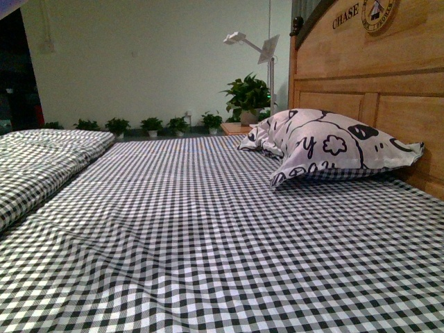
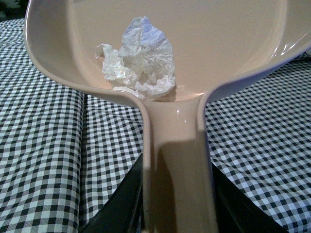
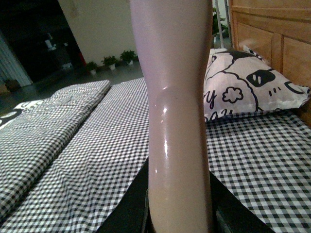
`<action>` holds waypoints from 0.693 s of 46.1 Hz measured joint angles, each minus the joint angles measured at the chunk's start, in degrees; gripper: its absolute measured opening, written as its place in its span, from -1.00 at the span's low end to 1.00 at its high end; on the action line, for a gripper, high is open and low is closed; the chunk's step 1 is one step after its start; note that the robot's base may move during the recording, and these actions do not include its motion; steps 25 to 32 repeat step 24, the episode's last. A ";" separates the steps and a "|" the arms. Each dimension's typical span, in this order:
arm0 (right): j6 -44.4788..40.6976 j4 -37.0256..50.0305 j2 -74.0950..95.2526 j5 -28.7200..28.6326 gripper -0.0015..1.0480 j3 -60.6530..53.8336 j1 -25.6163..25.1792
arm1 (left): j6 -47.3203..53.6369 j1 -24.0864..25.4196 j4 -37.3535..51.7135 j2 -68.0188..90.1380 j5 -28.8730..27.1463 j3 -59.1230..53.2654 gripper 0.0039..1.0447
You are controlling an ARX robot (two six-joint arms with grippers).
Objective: Clean up trash
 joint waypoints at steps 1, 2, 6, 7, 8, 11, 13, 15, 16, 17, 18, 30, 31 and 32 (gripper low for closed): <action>-0.02 0.00 0.00 0.00 -0.63 0.02 0.00 | 0.00 0.00 0.00 0.00 0.00 0.00 -0.48; 0.00 0.00 0.00 0.00 -0.63 0.00 0.00 | 0.00 0.00 0.00 0.00 0.00 0.00 -0.48; -0.02 0.00 0.00 0.02 -0.63 0.00 0.00 | 0.00 0.00 0.00 0.00 0.00 0.00 -0.48; 0.00 0.00 0.00 0.02 -0.63 0.00 0.00 | 0.00 0.00 0.00 0.00 0.00 0.00 -0.48; -0.02 0.00 0.00 0.02 -0.63 0.02 0.00 | -0.02 0.00 0.00 0.00 0.00 0.00 -0.48; 0.00 0.00 0.00 0.00 -0.63 0.02 0.00 | 0.00 0.00 0.00 0.00 0.00 0.00 -0.48; -0.02 0.00 0.00 0.00 -0.63 0.02 0.00 | 0.00 0.00 0.00 0.00 0.00 0.00 -0.48; 0.00 0.00 0.00 0.00 -0.63 0.00 0.00 | 0.00 0.00 0.00 0.00 0.00 0.00 -0.48; 0.00 0.00 0.00 0.00 -0.63 0.00 0.00 | 0.00 0.00 0.00 0.00 0.00 0.00 -0.48; 0.00 0.00 0.00 0.00 -0.63 0.02 0.00 | 0.00 0.00 0.00 0.00 0.00 0.00 -0.48; -0.02 0.00 0.00 0.02 -0.63 0.02 0.00 | 0.00 0.00 0.00 0.00 0.00 0.00 -0.48; 0.00 0.00 0.00 0.00 -0.63 0.00 0.00 | 0.00 0.00 0.00 0.00 0.00 0.00 -0.48; 0.00 0.00 0.00 0.00 -0.63 0.00 0.00 | 0.00 0.00 0.00 0.00 0.00 0.00 -0.48; 0.00 0.00 0.00 0.00 -0.63 0.00 0.00 | 0.00 0.00 0.00 0.00 0.00 0.00 -0.48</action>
